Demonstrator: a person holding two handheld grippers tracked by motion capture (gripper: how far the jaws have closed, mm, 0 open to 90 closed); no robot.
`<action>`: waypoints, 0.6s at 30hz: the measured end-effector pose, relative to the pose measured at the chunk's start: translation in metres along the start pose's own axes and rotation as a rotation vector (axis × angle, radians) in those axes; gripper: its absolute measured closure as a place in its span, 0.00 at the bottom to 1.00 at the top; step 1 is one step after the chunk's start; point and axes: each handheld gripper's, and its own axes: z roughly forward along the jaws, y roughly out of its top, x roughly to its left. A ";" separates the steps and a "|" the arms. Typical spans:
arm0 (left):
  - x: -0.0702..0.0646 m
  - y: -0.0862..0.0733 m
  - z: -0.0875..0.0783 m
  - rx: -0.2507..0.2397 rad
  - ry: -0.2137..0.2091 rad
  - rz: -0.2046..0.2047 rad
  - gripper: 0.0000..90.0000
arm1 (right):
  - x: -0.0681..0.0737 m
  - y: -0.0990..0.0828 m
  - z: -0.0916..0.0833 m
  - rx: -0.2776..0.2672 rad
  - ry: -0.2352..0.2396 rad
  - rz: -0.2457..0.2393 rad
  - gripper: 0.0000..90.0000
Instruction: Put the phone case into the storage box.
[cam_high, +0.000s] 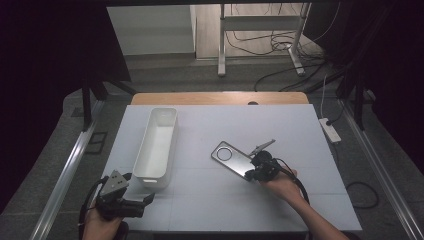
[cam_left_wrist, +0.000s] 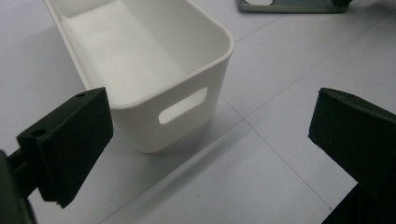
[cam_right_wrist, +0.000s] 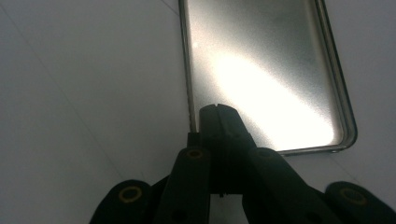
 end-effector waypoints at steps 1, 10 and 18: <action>0.000 0.000 0.000 0.000 0.000 0.000 0.01 | 0.001 -0.003 -0.002 0.001 0.003 0.003 1.00; 0.000 0.000 0.000 -0.001 0.001 -0.002 0.01 | 0.006 -0.020 -0.011 0.013 0.019 0.007 1.00; 0.000 0.000 0.000 -0.003 -0.001 -0.002 0.01 | 0.008 -0.024 -0.015 0.010 0.009 0.000 0.96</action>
